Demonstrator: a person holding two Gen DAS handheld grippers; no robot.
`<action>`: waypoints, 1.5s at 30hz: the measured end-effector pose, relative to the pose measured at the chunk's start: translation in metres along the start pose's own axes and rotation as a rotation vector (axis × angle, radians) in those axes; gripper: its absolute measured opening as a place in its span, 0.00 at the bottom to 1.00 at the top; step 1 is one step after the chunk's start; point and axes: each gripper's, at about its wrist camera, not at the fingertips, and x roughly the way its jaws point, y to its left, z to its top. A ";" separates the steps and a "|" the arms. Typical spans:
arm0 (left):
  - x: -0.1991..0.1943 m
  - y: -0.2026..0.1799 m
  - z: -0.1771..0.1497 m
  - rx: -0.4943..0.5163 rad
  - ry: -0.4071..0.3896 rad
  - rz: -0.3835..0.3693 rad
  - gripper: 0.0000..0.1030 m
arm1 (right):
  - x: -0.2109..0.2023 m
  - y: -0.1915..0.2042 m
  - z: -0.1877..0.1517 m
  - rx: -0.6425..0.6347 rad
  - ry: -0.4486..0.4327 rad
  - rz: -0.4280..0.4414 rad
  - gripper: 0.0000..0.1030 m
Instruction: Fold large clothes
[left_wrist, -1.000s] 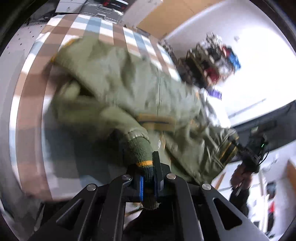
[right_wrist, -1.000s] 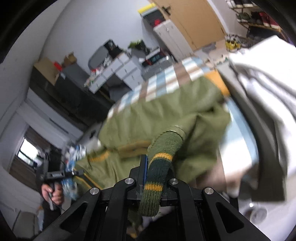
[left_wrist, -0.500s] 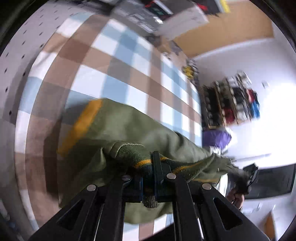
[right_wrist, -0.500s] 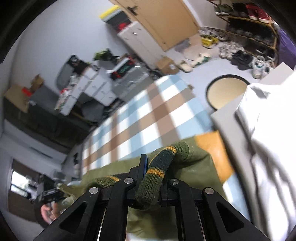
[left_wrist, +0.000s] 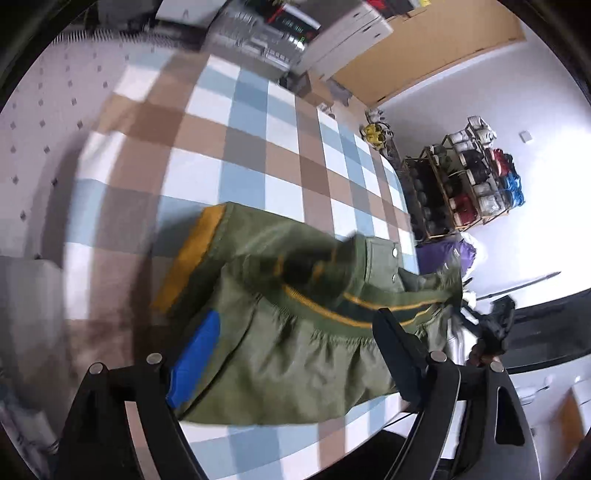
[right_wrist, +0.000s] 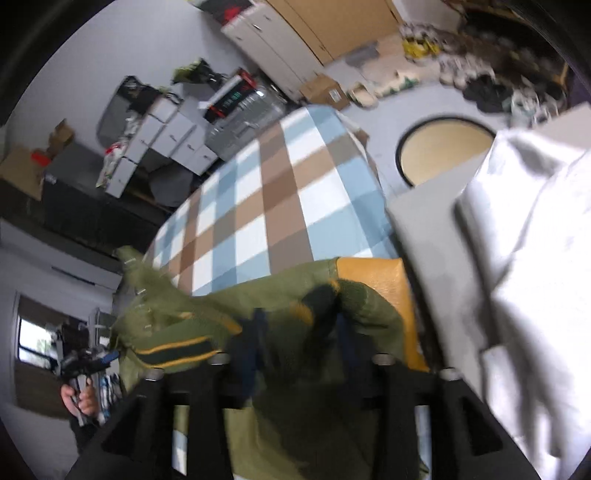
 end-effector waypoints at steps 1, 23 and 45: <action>-0.003 -0.001 -0.006 0.028 -0.008 0.032 0.79 | -0.010 0.001 -0.002 -0.026 -0.033 -0.019 0.73; 0.018 -0.048 -0.047 0.392 -0.092 0.342 0.20 | -0.009 0.046 -0.053 -0.535 -0.147 -0.167 0.06; 0.059 0.010 0.047 0.128 -0.045 0.218 0.12 | 0.054 0.010 0.007 -0.359 -0.093 -0.353 0.06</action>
